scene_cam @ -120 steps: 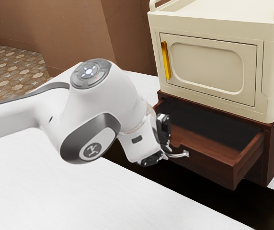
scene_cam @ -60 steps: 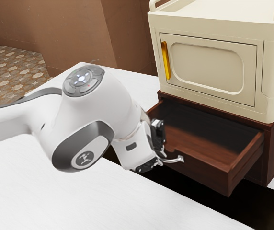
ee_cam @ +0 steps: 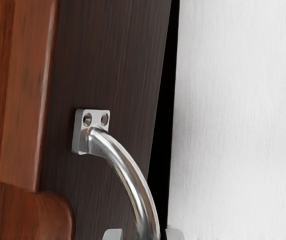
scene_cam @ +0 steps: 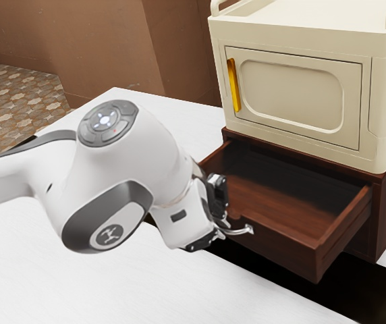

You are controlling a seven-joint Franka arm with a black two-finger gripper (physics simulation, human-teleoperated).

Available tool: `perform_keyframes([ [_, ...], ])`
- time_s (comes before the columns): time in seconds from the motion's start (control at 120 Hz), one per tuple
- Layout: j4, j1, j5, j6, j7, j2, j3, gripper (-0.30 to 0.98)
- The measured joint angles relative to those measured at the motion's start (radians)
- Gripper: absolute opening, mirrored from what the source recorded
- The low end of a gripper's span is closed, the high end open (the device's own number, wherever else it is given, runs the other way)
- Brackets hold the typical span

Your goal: Pull the drawer handle with one arm to open the drawer

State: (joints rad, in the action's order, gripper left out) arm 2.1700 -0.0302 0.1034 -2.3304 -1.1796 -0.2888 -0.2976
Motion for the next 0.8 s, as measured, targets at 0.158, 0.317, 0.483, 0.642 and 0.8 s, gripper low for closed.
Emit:
perform_keyframes([
  [0.158,0.01,0.0,0.0,0.0,0.005,-0.008,0.0,0.03],
  [0.317,0.019,0.01,0.0,0.0,0.009,-0.017,0.0,0.02],
  [0.483,0.019,0.015,-0.003,0.003,0.012,-0.032,0.0,0.03],
  [0.642,-0.103,0.015,-0.005,0.076,0.01,-0.083,0.027,0.19],
  [0.8,-0.387,0.006,-0.061,0.415,0.01,-0.073,0.098,0.45],
])
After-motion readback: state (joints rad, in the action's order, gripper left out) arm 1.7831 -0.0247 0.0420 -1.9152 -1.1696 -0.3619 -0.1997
